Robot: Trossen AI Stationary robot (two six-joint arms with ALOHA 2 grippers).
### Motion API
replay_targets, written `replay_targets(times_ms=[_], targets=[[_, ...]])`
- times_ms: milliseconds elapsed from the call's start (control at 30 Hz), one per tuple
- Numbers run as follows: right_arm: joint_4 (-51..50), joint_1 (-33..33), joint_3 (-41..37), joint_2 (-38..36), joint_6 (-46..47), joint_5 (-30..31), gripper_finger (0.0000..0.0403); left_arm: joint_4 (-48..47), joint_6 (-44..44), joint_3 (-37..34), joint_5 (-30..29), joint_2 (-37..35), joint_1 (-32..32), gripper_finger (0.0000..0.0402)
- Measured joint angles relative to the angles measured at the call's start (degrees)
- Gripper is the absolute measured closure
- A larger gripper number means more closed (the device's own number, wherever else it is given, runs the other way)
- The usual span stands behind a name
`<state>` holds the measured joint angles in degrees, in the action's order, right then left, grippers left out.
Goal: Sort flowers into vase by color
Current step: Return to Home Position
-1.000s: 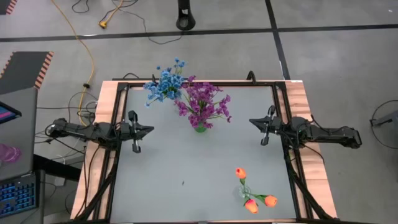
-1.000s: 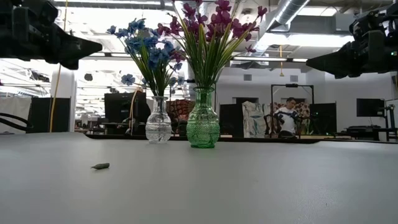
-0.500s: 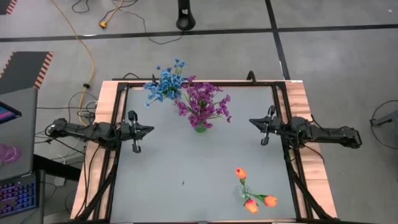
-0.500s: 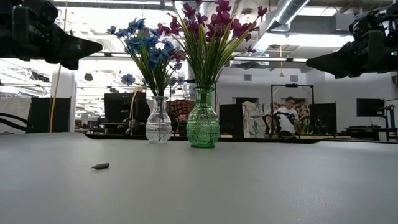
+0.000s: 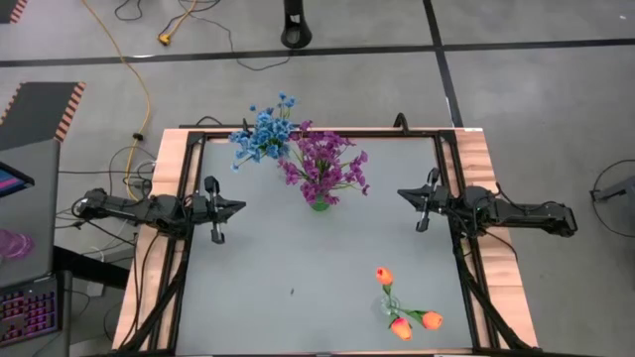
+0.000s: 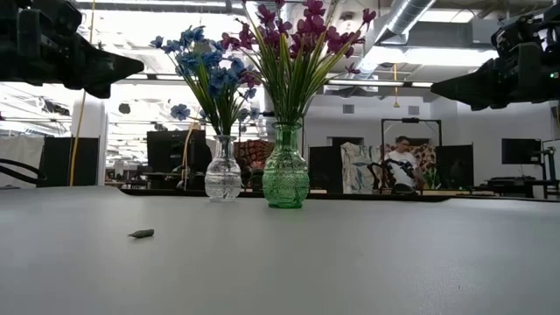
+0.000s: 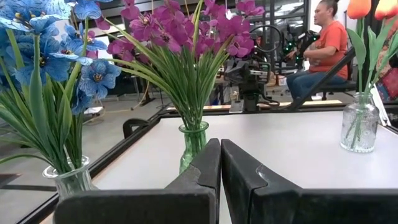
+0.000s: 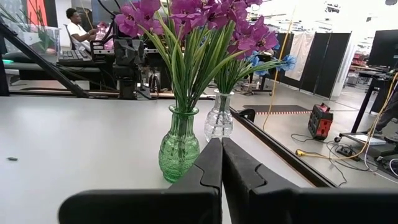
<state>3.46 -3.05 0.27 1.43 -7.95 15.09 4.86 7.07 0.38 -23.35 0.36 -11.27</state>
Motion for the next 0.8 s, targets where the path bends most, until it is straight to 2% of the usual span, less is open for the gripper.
replay_targets(times_ms=[800], targets=[[0.00,0.00,-0.02,0.00,0.00,0.00,0.0372,0.07,0.00,0.00,0.15,-0.15,0.69,0.0401]])
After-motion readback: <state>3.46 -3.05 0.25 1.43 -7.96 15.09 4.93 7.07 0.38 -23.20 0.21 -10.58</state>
